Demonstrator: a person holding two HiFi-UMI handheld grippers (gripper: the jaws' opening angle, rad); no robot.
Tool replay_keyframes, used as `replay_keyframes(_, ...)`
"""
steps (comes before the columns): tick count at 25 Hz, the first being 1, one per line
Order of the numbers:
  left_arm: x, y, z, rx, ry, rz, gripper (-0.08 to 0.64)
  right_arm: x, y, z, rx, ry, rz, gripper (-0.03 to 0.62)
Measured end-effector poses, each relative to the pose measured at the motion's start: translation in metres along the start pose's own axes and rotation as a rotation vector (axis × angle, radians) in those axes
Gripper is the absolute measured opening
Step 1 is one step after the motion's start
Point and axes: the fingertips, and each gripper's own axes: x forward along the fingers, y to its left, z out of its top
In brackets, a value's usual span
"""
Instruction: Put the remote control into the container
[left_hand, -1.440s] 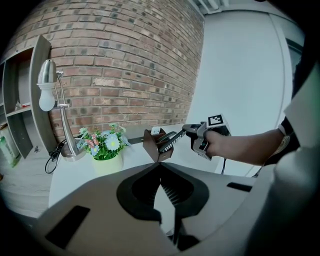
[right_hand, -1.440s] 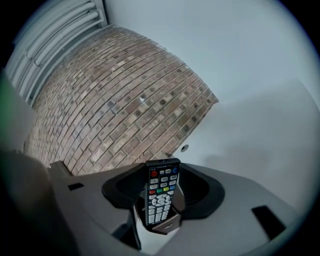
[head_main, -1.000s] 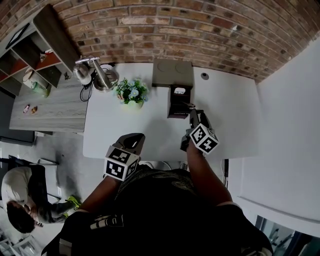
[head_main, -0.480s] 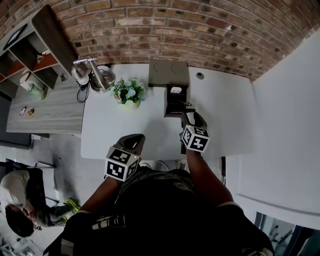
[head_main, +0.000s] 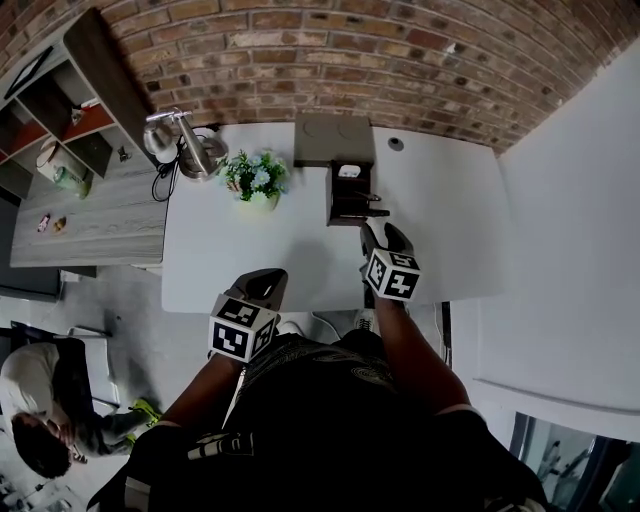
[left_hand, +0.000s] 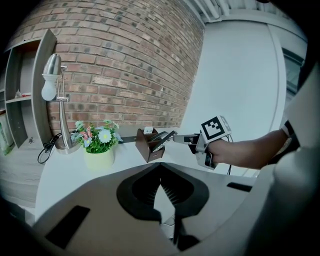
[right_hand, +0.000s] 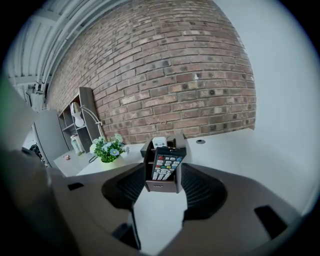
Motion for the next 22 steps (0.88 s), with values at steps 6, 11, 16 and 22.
replay_keyframes(6, -0.001, -0.011, -0.008, 0.001, 0.002, -0.008, 0.006, -0.02, 0.003, -0.009, 0.005, 0.008, 0.036, 0.213)
replay_keyframes(11, -0.003, -0.027, -0.009, 0.004, -0.015, -0.01, 0.005, -0.04, 0.015, -0.003, 0.046, 0.005, 0.137, 0.212)
replay_keyframes(16, -0.003, -0.045, -0.002, 0.003, -0.057, -0.004, 0.005, -0.069, 0.021, -0.001, 0.163, 0.033, 0.263, 0.212)
replay_keyframes(22, -0.016, -0.084, 0.008, -0.006, -0.16, 0.019, 0.005, -0.134, 0.019, 0.002, 0.188, 0.007, 0.388, 0.15)
